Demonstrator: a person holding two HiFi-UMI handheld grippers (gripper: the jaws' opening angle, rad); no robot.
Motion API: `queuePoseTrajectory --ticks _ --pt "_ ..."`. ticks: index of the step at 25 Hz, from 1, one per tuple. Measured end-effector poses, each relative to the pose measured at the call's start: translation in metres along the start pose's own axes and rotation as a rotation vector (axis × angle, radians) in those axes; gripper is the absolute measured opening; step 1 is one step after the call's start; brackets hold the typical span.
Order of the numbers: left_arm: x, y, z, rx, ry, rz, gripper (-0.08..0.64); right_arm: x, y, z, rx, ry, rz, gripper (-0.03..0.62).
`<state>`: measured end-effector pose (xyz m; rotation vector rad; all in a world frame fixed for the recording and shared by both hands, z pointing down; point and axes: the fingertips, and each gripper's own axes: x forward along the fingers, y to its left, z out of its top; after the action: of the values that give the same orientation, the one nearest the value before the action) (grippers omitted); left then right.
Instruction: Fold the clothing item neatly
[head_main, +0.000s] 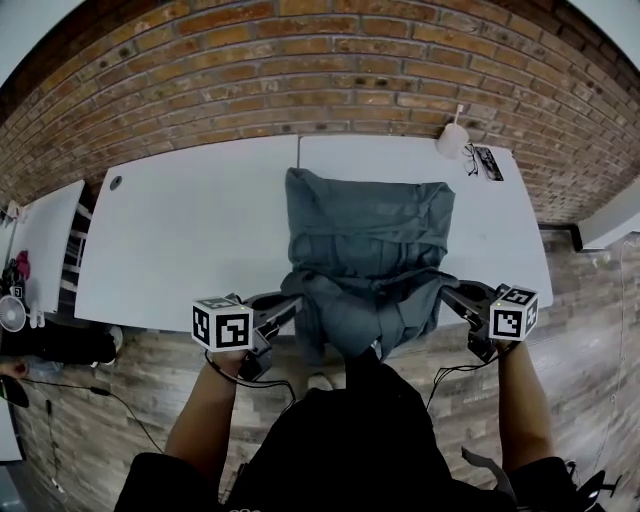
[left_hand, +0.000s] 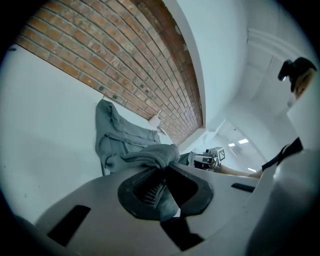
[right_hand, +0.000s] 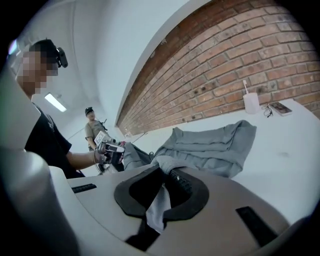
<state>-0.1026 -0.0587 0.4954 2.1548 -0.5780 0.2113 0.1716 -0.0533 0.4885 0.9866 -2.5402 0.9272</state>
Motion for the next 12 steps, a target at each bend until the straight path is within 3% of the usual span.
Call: queuePoseTrajectory --ticks 12 --pt "0.047 0.072 0.129 0.022 -0.114 0.248 0.025 0.051 -0.131 0.093 -0.020 0.045 -0.204 0.020"
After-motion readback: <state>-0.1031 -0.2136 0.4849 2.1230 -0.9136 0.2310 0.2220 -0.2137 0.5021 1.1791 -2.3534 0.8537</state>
